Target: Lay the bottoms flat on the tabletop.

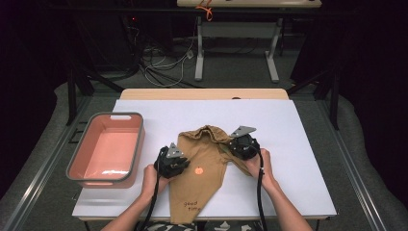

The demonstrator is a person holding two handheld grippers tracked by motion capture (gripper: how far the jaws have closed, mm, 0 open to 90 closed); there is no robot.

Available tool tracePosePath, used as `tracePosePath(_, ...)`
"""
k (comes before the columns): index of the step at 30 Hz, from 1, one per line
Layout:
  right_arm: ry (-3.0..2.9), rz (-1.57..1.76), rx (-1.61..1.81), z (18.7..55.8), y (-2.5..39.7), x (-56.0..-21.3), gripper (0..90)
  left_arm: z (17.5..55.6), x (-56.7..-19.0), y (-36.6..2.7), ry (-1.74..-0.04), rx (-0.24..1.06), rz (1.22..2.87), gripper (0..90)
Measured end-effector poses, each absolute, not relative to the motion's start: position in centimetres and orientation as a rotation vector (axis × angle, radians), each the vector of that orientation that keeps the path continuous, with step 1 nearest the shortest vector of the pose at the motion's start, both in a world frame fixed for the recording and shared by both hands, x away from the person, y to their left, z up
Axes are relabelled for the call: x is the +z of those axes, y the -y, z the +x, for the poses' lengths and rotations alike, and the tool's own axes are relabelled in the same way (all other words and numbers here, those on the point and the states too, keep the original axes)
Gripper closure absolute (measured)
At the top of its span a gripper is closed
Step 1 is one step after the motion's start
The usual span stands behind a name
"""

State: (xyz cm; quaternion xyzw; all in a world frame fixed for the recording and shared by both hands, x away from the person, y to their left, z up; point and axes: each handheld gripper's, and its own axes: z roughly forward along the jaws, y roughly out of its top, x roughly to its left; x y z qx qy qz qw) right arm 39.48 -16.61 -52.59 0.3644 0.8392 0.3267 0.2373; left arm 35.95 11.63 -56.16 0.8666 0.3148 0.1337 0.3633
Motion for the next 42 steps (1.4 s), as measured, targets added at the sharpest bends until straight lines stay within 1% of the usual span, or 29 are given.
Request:
tracePosePath(7, -2.259, 1.073, 0.875, 40.8, 17.5, -53.0, 76.8, 36.2, -56.1, -11.4, -0.806, 0.355, 2.239, 80.0)
tracePosePath(16, -2.175, 1.174, 0.883, 42.4, 18.8, -53.2, 75.6, 36.2, -56.1, -11.3, -0.808, 0.354, 2.239, 80.6)
tracePosePath(19, -2.151, 1.203, 0.864, 42.9, 19.2, -53.4, 74.3, 36.2, -56.1, -11.2, -0.797, 0.356, 2.247, 80.7)
tracePosePath(24, -2.134, 1.260, 0.839, 43.4, 19.7, -54.0, 69.7, 36.2, -56.0, -11.3, -0.799, 0.354, 2.247, 80.4)
tracePosePath(26, -2.124, 1.270, 0.832, 43.4, 19.9, -54.0, 66.9, 36.2, -56.0, -11.3, -0.801, 0.352, 2.243, 77.6)
tracePosePath(27, -2.114, 1.282, 0.828, 43.5, 19.9, -54.0, 66.7, 36.3, -56.0, -11.3, -0.802, 0.363, 2.246, 74.7)
tracePosePath(31, -2.103, 1.302, 0.810, 43.7, 20.1, -54.2, 66.7, 36.7, -56.1, -11.2, -0.840, 0.373, 2.235, 57.6)
tracePosePath(34, -2.112, 1.336, 0.784, 44.1, 20.5, -54.8, 66.0, 37.1, -56.1, -11.3, -0.856, 0.381, 2.225, 53.3)
tracePosePath(37, -2.118, 1.354, 0.787, 44.3, 20.8, -55.1, 65.1, 37.2, -56.2, -11.2, -0.846, 0.379, 2.225, 55.1)
tracePosePath(39, -2.126, 1.343, 0.786, 44.3, 20.7, -55.1, 65.7, 37.2, -56.2, -11.1, -0.841, 0.362, 2.219, 61.1)
tracePosePath(42, -2.154, 1.350, 0.816, 44.2, 20.6, -55.1, 71.6, 37.2, -56.3, -11.0, -0.823, 0.347, 2.210, 71.9)
